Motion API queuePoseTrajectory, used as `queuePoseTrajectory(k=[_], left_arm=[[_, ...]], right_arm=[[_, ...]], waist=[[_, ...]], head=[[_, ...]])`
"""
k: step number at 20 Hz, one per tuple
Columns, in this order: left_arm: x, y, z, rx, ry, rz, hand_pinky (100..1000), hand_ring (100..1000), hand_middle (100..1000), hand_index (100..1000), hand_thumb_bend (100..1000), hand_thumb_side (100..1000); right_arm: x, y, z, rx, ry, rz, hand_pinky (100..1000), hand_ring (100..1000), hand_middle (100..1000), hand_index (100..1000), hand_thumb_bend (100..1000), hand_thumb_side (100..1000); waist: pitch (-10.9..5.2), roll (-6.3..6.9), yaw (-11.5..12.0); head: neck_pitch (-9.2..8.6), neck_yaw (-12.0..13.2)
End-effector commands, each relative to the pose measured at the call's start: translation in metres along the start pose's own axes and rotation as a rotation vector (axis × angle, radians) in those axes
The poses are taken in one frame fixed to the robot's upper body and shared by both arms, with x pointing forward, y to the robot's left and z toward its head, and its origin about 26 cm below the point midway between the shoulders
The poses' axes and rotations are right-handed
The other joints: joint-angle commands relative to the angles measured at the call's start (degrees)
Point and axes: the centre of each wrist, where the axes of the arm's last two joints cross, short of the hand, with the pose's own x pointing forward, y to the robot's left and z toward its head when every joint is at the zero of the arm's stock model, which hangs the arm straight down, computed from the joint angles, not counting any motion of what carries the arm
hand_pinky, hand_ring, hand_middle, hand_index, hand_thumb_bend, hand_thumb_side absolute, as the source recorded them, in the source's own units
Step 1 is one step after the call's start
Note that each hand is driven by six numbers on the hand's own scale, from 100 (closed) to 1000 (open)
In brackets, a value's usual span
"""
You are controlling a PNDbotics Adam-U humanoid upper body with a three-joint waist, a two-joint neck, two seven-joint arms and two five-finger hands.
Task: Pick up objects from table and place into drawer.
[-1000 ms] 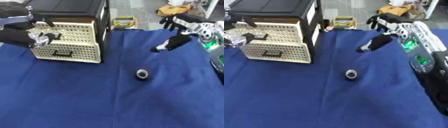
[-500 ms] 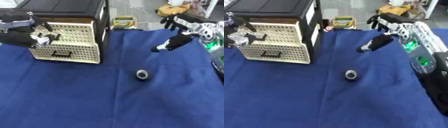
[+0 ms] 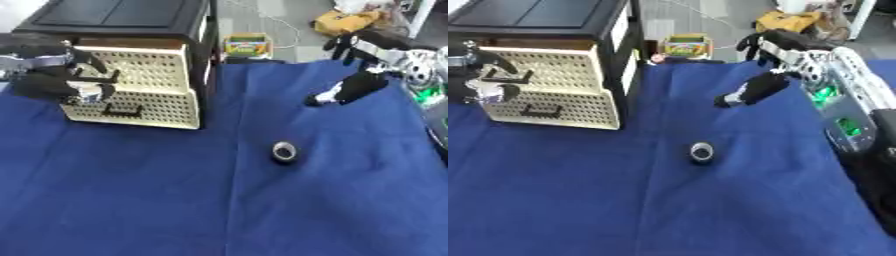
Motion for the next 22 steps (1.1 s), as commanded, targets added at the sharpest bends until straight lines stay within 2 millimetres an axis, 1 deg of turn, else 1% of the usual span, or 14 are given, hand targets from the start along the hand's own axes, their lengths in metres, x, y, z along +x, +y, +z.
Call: queuePoseTrajectory(k=[1,2,4,6,10,14,20,22], left_arm=[[-0.006,0.005,0.003,0.004,0.017,-0.025,100,100,100,913,239,822],[-0.007,0.005,0.003,0.002,0.021,-0.026,100,100,100,913,228,769],[-0.009,0.004,0.002,0.003,0.034,-0.033,100,100,100,912,223,698],[-0.011,0.003,0.001,0.004,0.049,-0.042,100,100,100,910,222,647],[-0.015,-0.001,-0.001,0.009,0.083,-0.062,100,100,100,903,229,631],[-0.017,-0.003,-0.002,0.011,0.097,-0.063,100,100,100,885,210,624],[-0.020,-0.002,-0.003,0.039,0.127,-0.053,100,100,100,905,166,603],[-0.021,-0.001,-0.004,0.047,0.133,-0.045,100,100,100,897,156,601]], right_arm=[[0.000,-0.016,0.004,-0.043,0.002,0.005,640,758,750,911,686,417],[0.000,-0.016,0.003,-0.042,0.001,0.003,639,757,749,911,687,412],[0.000,-0.016,0.003,-0.041,0.000,0.000,638,755,747,910,690,404],[-0.001,-0.016,0.003,-0.039,-0.001,-0.004,637,755,747,909,693,395],[-0.001,-0.017,0.003,-0.042,0.000,-0.008,636,755,746,909,693,397],[-0.002,-0.017,0.003,-0.044,0.002,-0.009,635,755,745,908,693,396],[-0.002,-0.018,0.003,-0.047,0.003,-0.011,634,754,744,906,692,398],[-0.002,-0.018,0.003,-0.047,0.002,-0.012,634,753,743,906,692,397]], waist=[[-0.95,0.02,-0.1],[-0.89,0.02,-0.1],[-0.80,0.03,-0.2],[-0.71,0.04,-0.2],[-0.54,0.01,-0.3],[-0.45,-0.01,-0.4],[-0.26,-0.03,-0.4],[-0.17,0.02,-0.5]], head=[[-0.70,0.3],[-0.74,0.4],[-0.89,0.4],[-0.98,0.5],[-1.12,0.6],[-1.20,0.8],[-1.55,0.9],[-1.71,1.0]])
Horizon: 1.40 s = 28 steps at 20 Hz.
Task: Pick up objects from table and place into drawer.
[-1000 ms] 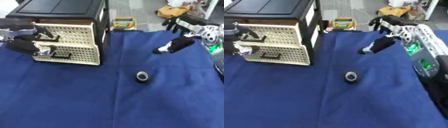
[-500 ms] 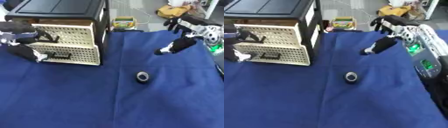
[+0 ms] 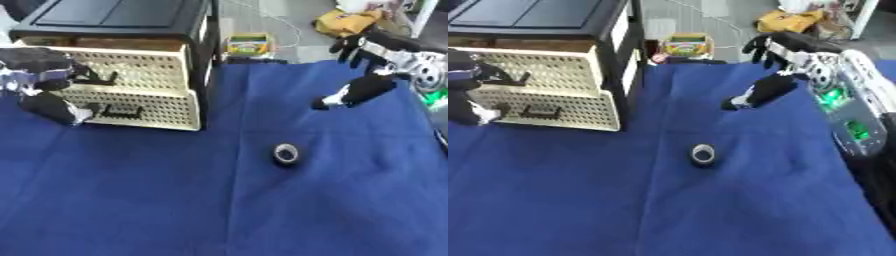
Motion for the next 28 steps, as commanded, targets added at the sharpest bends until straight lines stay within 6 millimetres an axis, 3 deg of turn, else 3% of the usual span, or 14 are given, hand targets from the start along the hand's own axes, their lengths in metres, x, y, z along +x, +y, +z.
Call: queuePoseTrajectory(k=[1,4,9,18,28], left_arm=[[-0.008,0.012,0.005,0.042,0.034,0.002,100,100,100,884,152,605],[-0.010,0.010,0.002,0.036,0.042,0.008,100,100,100,834,158,608],[-0.015,0.008,0.000,0.020,0.047,0.000,100,100,100,675,176,599],[-0.014,0.004,0.005,0.009,0.035,-0.035,100,100,100,662,183,605],[0.001,0.000,0.022,0.037,0.001,-0.098,100,100,100,680,197,596]], right_arm=[[0.000,-0.014,0.003,-0.040,-0.003,0.003,633,753,743,906,692,398],[0.000,-0.015,0.003,-0.043,-0.001,0.002,633,753,742,905,692,398],[-0.001,-0.015,0.004,-0.052,0.004,-0.001,633,750,739,903,693,401],[-0.001,-0.016,0.005,-0.067,0.012,0.001,634,750,738,900,695,406],[0.001,-0.016,0.004,-0.081,0.015,0.006,637,751,738,898,698,414]], waist=[[-0.97,0.07,-0.1],[-0.88,0.11,-0.2],[-0.98,0.17,-0.2],[-1.43,-0.03,0.3],[-2.21,-0.59,1.0]], head=[[-0.84,0.4],[-1.05,0.6],[-1.01,0.8],[-0.52,0.5],[0.07,0.1]])
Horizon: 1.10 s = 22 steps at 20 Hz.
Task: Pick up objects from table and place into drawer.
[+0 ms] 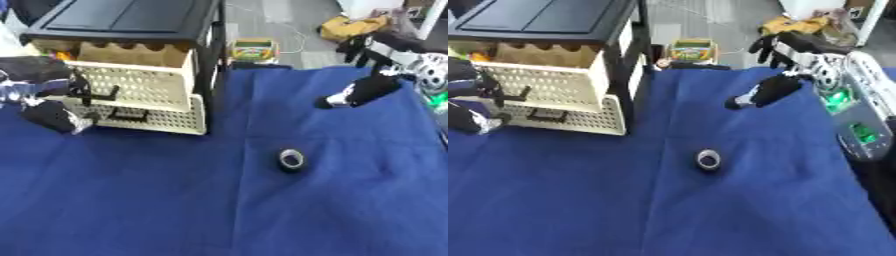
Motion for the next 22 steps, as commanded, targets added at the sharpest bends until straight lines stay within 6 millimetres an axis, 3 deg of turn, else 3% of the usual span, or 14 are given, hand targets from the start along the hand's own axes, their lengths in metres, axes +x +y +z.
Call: queuePoseTrajectory(k=[1,18,21,22], left_arm=[[-0.002,0.011,0.015,0.040,0.017,-0.043,100,100,100,680,200,591],[0.019,0.000,0.047,0.063,-0.003,-0.106,100,100,100,683,228,576],[0.021,-0.001,0.048,0.061,-0.009,-0.108,100,100,100,765,217,580],[0.022,0.000,0.049,0.063,-0.011,-0.106,100,100,100,841,203,576]], right_arm=[[0.001,-0.014,0.004,-0.049,0.000,0.011,637,751,738,898,698,415],[0.004,-0.014,0.004,-0.062,0.001,0.007,640,755,738,894,699,424],[0.005,-0.015,0.003,-0.063,0.000,0.007,641,755,739,894,699,423],[0.005,-0.015,0.003,-0.063,0.000,0.007,642,756,739,894,699,423]], waist=[[-1.67,-0.12,0.3],[-2.30,-1.16,1.0],[-2.29,-1.29,0.8],[-2.28,-1.34,0.8]], head=[[0.25,-0.2],[0.71,-0.7],[0.57,-0.7],[0.56,-0.7]])
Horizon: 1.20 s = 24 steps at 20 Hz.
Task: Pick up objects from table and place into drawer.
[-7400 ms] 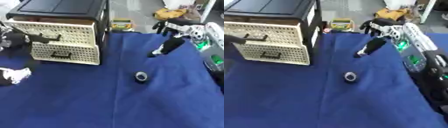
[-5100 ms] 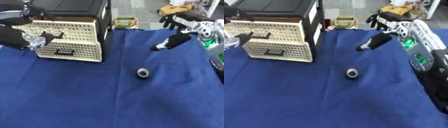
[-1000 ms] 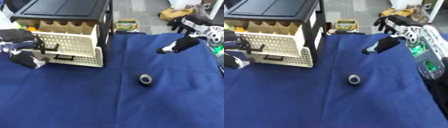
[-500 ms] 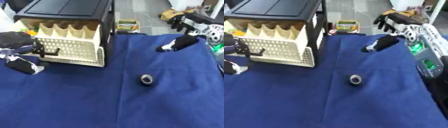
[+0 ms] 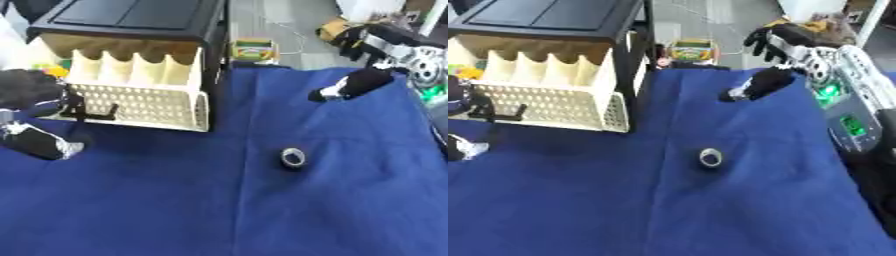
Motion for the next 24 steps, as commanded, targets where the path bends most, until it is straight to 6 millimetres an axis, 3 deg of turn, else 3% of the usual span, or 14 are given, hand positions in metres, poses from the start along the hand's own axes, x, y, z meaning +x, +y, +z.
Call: queuePoseTrajectory(k=[1,8,15,24], left_arm=[[-0.006,0.012,0.010,0.027,0.026,-0.026,100,100,100,882,181,577],[0.002,0.020,0.019,0.100,-0.020,0.054,100,100,100,977,100,595],[0.015,0.036,0.036,0.220,-0.088,0.125,100,100,100,926,100,574],[0.011,0.045,0.042,0.378,-0.157,0.232,100,100,100,891,100,606]], right_arm=[[0.003,-0.016,0.004,-0.051,-0.005,0.013,642,756,739,894,699,423],[0.003,-0.015,0.003,-0.046,-0.003,0.017,644,760,742,895,701,416],[0.006,-0.012,-0.007,-0.004,0.007,0.046,651,772,750,899,714,376],[0.009,0.004,-0.029,0.142,-0.003,0.045,645,768,739,893,680,261]], waist=[[-1.52,-0.03,-0.1],[-1.50,-0.21,0.1],[-1.54,-0.43,0.3],[-1.58,-0.45,0.8]], head=[[-0.13,-0.1],[0.20,-2.7],[0.46,-4.9],[0.94,-6.5]])
